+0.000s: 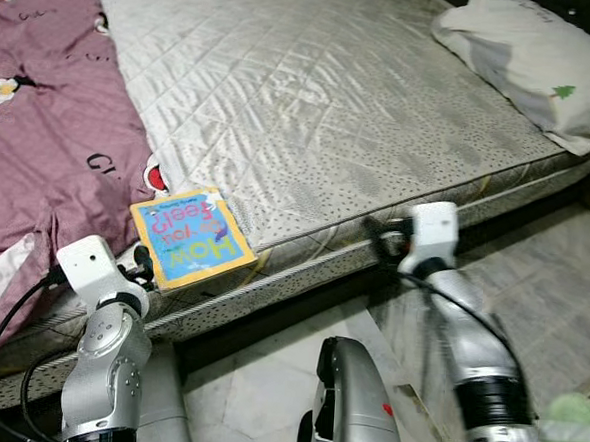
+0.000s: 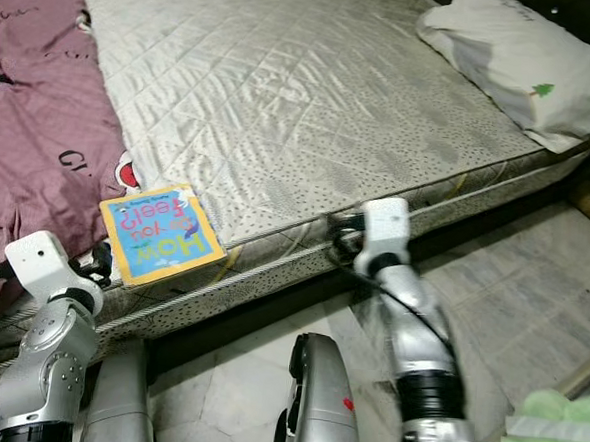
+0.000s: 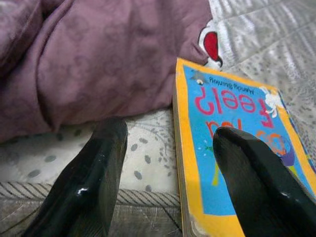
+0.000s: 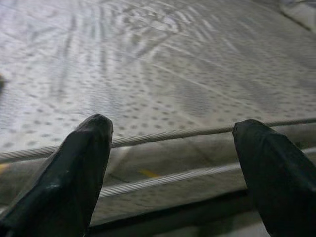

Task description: Clean up the room

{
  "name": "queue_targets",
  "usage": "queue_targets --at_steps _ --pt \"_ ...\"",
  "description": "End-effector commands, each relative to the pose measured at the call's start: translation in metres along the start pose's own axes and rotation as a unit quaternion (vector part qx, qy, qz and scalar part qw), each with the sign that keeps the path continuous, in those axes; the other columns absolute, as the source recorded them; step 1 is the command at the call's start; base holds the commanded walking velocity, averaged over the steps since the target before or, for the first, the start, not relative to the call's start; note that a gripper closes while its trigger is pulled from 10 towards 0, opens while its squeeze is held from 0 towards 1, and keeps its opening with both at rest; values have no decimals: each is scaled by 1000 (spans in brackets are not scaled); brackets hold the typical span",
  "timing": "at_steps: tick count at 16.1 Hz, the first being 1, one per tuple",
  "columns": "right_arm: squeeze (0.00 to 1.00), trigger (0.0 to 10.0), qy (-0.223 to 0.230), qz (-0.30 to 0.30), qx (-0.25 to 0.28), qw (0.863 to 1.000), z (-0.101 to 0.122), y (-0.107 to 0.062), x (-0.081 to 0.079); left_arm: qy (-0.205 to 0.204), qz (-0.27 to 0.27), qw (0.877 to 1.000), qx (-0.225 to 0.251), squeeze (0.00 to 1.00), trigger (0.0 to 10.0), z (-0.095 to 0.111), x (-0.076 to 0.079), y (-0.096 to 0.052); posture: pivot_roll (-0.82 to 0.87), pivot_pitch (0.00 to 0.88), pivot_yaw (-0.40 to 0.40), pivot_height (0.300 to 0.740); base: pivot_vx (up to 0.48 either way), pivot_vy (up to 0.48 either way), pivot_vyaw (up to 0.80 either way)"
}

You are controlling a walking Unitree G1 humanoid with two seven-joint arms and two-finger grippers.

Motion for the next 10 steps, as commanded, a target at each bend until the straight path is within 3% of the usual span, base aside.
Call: queue_targets --at_steps 1,5,7,10 --pt "0 10000 -3 -2 -9 1000 -5 -6 3 -16 -11 999 -26 0 10000 -11 9 -4 44 79 -97 534 0 0 0" --pt "0 10000 -27 28 -17 999 -11 -12 -6 -34 -6 998 -47 0 10000 -17 7 0 31 112 -101 534 0 0 0" --pt "0 10000 -26 7 -15 1000 -8 -15 4 -43 -19 997 -60 0 10000 -16 9 10 -4 128 -96 534 0 0 0" --pt "0 10000 -35 -2 -26 999 -10 -35 19 -44 -31 995 -79 0 10000 -23 13 23 -56 145 -93 534 0 0 0"
Point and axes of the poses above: a point about 5 cm out from each wrist's last joint towards the gripper, its own y axis pointing out of the wrist towards the gripper, its own z axis along the axis of the wrist's last joint, x = y × z, the point moved 1 cm from there along y, pointing out of the wrist towards the gripper, and after that the axes turned 2 degrees about -y, right-handed, at the moved point
